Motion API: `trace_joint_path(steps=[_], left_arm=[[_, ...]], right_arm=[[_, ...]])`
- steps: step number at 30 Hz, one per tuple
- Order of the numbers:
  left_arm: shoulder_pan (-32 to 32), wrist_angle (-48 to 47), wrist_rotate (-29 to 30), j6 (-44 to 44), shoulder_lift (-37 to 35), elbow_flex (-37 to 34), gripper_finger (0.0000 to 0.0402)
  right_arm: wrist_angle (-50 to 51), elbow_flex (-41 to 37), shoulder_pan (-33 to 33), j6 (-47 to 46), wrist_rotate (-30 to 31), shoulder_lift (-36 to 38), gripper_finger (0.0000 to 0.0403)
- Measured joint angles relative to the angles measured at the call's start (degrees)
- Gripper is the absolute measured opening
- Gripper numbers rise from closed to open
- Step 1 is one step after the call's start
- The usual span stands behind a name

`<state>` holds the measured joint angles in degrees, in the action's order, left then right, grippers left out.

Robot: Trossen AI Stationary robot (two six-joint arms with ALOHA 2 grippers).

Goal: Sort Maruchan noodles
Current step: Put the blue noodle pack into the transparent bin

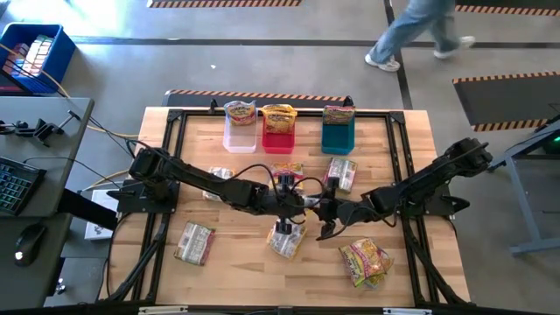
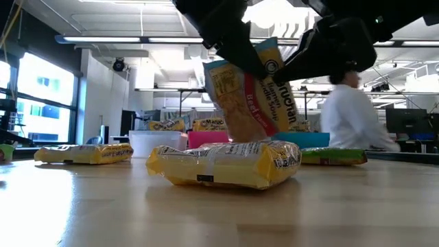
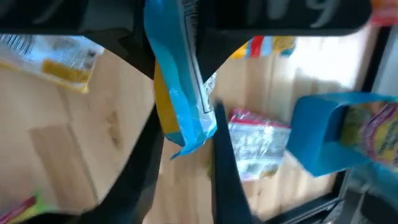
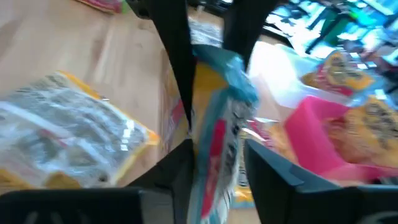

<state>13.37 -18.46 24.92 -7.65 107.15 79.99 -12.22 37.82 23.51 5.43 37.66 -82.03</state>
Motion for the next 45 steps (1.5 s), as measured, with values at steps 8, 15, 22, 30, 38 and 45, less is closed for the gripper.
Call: trace_joint_path(steps=[8, 15, 22, 30, 38, 45], left_arm=[[0.34, 5.02, 2.61, 4.93, -6.47, -8.83, 0.0008], [0.88, 29.56, 2.62, 7.04, -19.62, -28.43, 0.0006], [1.58, 54.41, -0.67, 5.66, -28.35, -44.07, 0.0006], [2.56, 64.99, -2.47, 0.16, -30.47, -47.67, 0.0005], [2.57, 67.21, -3.76, -3.42, -31.06, -46.6, 0.0005], [2.55, 68.89, -3.9, -4.89, -31.25, -46.8, 0.0005]], right_arm=[[7.99, -1.74, 2.7, -0.75, 7.31, 6.46, 0.0174], [-6.67, -12.11, -0.39, -2.01, 1.65, 12.38, 0.0177], [-35.33, -20.94, -8.07, -5.63, -15.55, 11.79, 0.0177], [-41.02, -17.08, -15.58, -10.58, -31.92, 6.59, 0.0235], [-44.34, -10.06, -16.71, -9.06, -37.34, -0.45, 0.0294], [-50.37, -7.48, -17.21, -8.26, -37.84, -4.19, 0.0296]])
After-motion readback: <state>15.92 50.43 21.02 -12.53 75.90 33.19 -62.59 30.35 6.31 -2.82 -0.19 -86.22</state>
